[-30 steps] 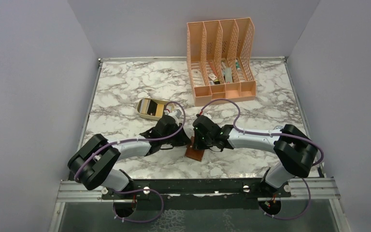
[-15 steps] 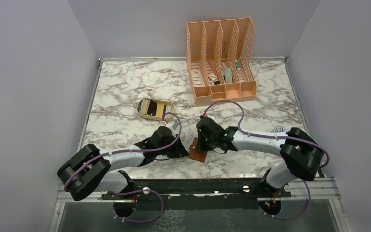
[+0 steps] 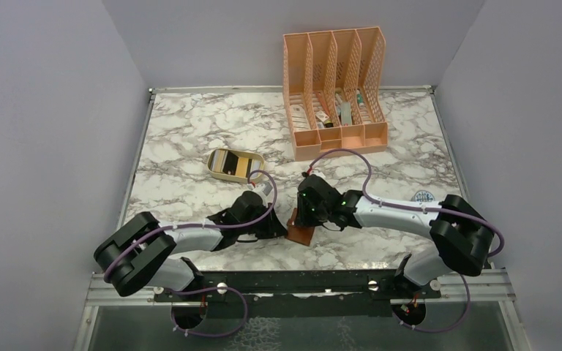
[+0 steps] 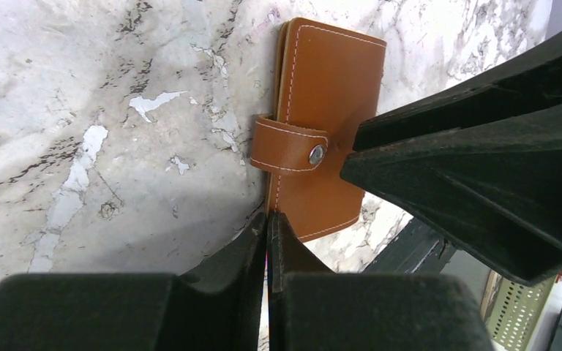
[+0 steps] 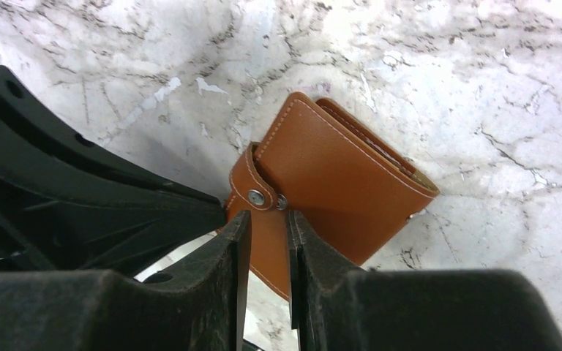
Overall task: Put the credit cards into the card holder
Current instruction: Close the card holder at the center of the board.
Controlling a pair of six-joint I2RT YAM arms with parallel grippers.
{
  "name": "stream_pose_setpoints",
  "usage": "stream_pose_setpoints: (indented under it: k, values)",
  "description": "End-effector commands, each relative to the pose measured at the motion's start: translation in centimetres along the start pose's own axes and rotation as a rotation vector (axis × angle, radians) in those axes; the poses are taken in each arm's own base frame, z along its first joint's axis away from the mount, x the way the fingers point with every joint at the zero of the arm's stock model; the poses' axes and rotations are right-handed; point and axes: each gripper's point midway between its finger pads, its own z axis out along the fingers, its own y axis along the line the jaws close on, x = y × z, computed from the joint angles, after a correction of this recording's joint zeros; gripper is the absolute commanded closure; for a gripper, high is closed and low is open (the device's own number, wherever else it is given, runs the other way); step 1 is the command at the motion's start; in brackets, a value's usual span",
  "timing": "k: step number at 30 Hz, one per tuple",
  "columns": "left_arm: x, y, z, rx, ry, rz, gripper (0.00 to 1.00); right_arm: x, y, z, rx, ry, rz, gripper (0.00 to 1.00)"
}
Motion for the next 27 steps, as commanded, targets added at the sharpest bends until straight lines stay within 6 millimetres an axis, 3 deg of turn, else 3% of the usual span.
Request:
stream_pose_setpoints:
  k: [1, 14, 27]
  values:
    - [0.2, -0.1, 0.4, 0.006, 0.006, 0.007, 0.94, -1.4, 1.4, 0.2, -0.023, -0.035, -0.031, 0.75]
    - [0.3, 0.2, 0.4, -0.003, 0.003, 0.003, 0.94, -0.9, 0.4, 2.0, 0.026, -0.006, -0.082, 0.74]
    - [0.5, 0.4, 0.4, -0.012, 0.0, -0.005, 0.94, -0.6, 0.9, 1.9, -0.016, 0.001, -0.108, 0.91]
